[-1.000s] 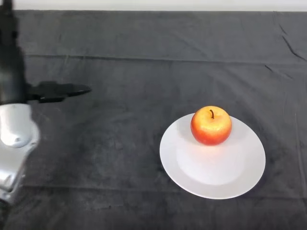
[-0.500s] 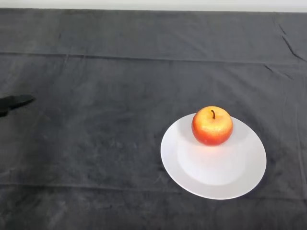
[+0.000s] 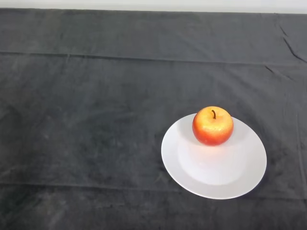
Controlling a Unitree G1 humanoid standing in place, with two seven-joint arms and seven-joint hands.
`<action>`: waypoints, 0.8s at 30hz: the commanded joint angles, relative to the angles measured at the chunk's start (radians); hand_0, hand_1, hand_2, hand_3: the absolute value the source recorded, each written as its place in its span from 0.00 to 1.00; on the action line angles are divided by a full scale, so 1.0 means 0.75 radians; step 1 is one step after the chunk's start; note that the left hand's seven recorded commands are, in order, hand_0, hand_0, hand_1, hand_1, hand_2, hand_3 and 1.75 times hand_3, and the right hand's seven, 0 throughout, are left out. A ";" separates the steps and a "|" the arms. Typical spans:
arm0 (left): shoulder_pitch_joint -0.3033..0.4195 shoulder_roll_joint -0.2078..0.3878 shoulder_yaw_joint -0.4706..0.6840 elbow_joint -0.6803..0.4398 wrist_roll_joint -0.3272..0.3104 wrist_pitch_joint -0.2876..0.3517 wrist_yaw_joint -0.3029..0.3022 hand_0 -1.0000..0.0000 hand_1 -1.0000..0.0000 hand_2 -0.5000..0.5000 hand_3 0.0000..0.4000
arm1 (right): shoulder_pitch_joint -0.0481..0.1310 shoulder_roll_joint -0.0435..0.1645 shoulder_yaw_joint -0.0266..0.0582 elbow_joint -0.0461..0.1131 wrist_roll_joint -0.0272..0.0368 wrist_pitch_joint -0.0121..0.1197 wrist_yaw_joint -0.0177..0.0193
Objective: Move the apple to the plate
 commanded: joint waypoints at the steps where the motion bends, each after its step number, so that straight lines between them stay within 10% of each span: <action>1: 0.060 0.033 0.046 0.005 0.045 -0.028 0.019 1.00 1.00 0.50 0.00 | -0.012 0.021 -0.003 -0.045 0.0123 -0.006 -0.0105; 24: 0.046 -0.022 0.094 -0.017 0.116 -0.004 0.013 1.00 1.00 0.50 0.00 | -0.012 0.021 -0.003 -0.045 0.0125 -0.006 -0.0104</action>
